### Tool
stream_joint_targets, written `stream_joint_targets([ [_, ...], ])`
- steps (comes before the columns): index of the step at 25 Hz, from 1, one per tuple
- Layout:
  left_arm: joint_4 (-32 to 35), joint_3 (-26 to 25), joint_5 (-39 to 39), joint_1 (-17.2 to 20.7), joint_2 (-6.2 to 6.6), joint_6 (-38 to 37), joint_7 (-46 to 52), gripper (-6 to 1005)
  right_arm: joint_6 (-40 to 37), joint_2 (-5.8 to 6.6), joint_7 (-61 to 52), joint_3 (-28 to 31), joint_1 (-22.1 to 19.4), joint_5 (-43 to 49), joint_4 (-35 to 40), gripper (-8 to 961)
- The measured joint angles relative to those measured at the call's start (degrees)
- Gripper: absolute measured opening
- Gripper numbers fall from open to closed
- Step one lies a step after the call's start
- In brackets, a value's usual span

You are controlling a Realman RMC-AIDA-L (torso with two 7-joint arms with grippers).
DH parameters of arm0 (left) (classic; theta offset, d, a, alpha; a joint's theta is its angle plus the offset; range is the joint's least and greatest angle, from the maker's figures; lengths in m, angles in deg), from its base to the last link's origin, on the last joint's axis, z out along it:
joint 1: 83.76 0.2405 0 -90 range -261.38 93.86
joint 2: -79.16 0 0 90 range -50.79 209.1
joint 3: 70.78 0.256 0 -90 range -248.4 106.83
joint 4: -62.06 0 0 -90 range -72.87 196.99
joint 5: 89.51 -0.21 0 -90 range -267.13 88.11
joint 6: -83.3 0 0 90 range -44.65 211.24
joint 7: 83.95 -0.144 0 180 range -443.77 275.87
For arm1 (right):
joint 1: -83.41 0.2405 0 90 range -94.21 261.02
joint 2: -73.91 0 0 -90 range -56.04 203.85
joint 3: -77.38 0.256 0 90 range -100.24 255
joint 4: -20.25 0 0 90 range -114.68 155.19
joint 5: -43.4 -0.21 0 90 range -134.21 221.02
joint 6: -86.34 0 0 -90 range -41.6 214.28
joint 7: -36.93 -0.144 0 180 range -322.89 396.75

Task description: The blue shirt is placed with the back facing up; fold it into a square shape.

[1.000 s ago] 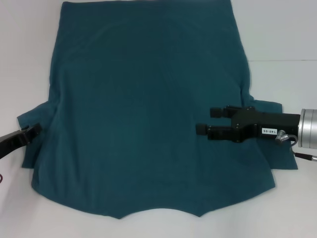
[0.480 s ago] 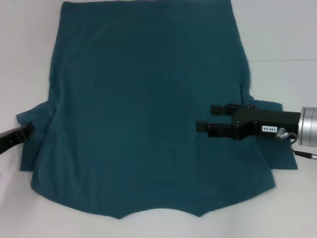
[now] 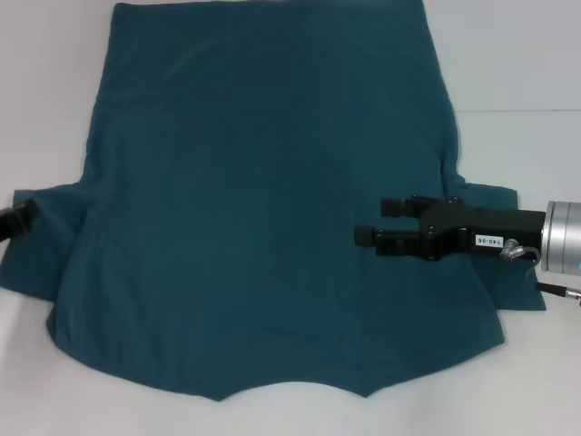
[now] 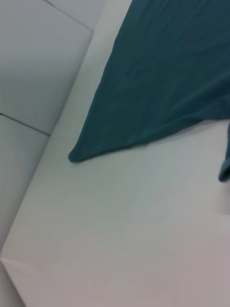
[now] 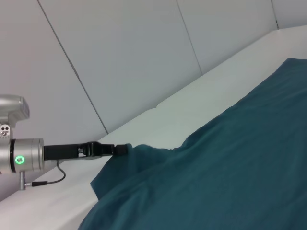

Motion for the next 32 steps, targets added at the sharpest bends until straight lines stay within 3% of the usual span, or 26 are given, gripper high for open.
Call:
stream_joint_targets([
  [32,3.65,1.26,-0.31,-2.13,1.06,4.94,-0.71,-2,-0.18,0.0,-0.92,0.02,-0.14,0.01,-1.02,900],
])
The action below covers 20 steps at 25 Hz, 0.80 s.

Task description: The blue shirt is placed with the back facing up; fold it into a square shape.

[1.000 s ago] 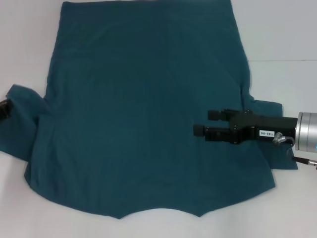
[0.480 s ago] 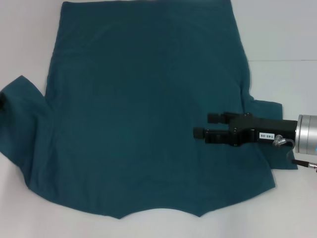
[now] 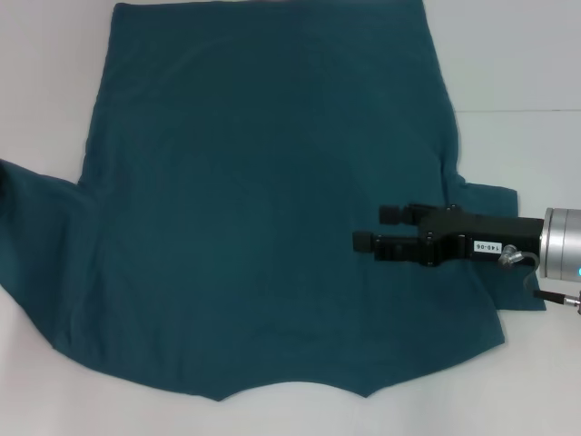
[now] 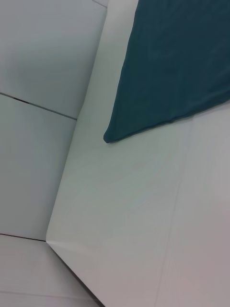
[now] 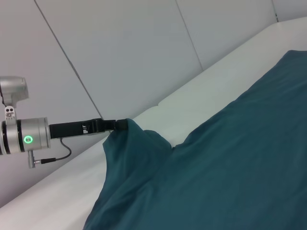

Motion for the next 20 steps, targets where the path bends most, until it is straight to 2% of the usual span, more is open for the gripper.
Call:
stream_joint_targets([
  [8,0.12,2.19,0.03,0.12,-0.59,-1.7,0.54,-2,0.26,0.0,0.0,-0.15,-0.01,0.0,0.05,900],
  [20,1.05,3.59,0.49,0.31,-0.74,-16.02,1.52,-1,0.04,0.09,0.0,-0.21,0.11,0.2,0.42,900],
])
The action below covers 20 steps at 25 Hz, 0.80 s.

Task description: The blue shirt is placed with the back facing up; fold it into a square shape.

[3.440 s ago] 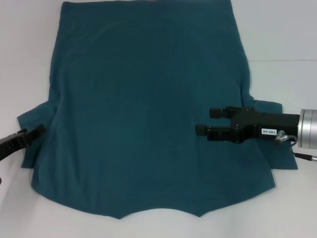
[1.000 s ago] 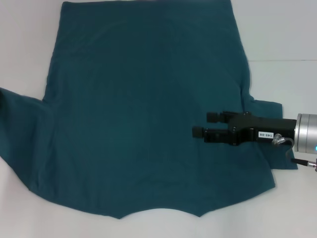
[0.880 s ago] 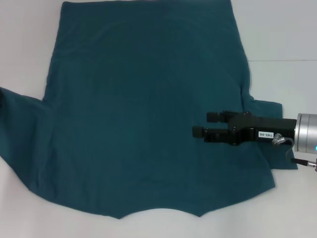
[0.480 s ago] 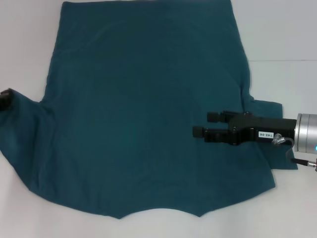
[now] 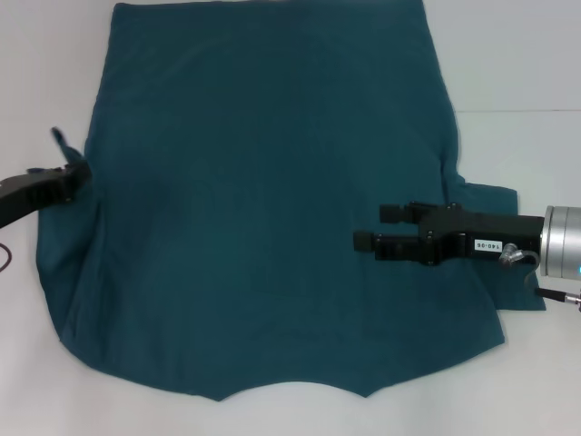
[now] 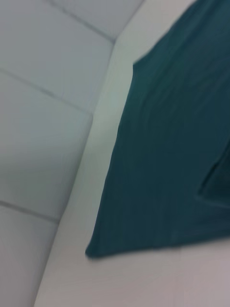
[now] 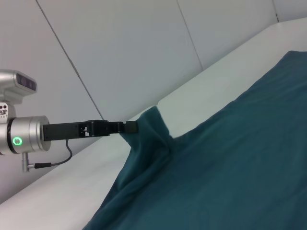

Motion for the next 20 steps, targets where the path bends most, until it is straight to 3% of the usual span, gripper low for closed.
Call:
stream_joint_targets([
  [13,-0.06,0.16,0.11,-0.67,-0.92,-3.61,0.67,-1,0.14,0.0,0.0,0.0,-0.22,0.16,-0.16,899],
  [20,-0.66,0.34,0.14,-1.29,-2.14,-4.47,0.4,0,0.06,0.08,0.0,0.0,-0.31,0.16,-0.15,899],
])
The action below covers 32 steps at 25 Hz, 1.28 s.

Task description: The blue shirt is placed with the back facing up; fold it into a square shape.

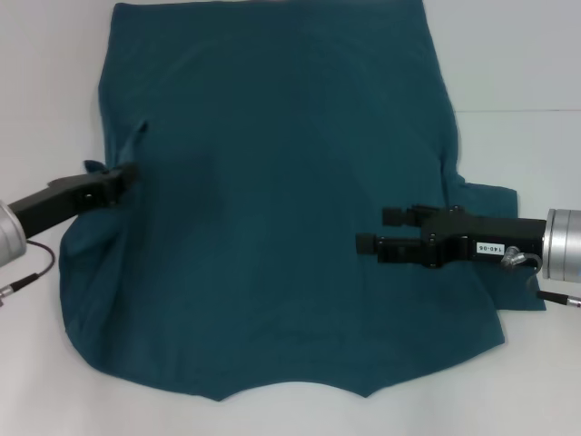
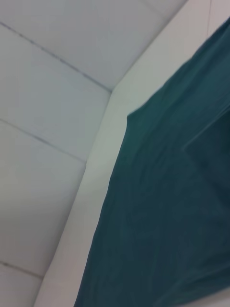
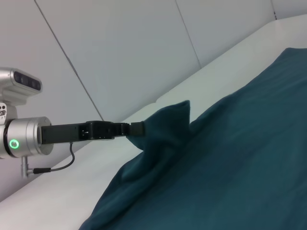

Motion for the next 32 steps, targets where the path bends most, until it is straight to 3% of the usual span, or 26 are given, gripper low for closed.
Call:
stream_joint_targets([
  [8,-0.76,1.98,0.1,0.09,-0.38,-2.82,-0.24,4,0.01,0.01,0.0,0.0,-0.11,0.0,0.24,899],
  [10,-0.8,2.05,0.1,0.34,-0.39,-2.6,-0.41,164,-0.04,0.04,0.0,0.01,-0.03,-0.05,0.25,899],
  [14,-0.88,0.88,0.45,1.01,-0.4,-1.09,-2.62,319,-0.09,0.06,-0.07,0.0,0.26,-0.1,0.25,900],
  [21,-3.03,1.21,0.79,1.26,-0.5,11.27,-5.66,635,-0.16,-0.1,-0.79,0.0,0.41,-0.18,0.33,900],
  [27,-4.7,1.45,0.28,0.79,-0.38,15.77,-6.5,830,-0.22,-0.18,-0.87,0.0,0.51,-0.29,0.1,899],
  [32,-4.81,2.25,-0.3,0.99,-0.35,15.89,-6.51,895,-0.15,-0.17,-0.88,0.0,0.63,-0.31,0.19,900],
])
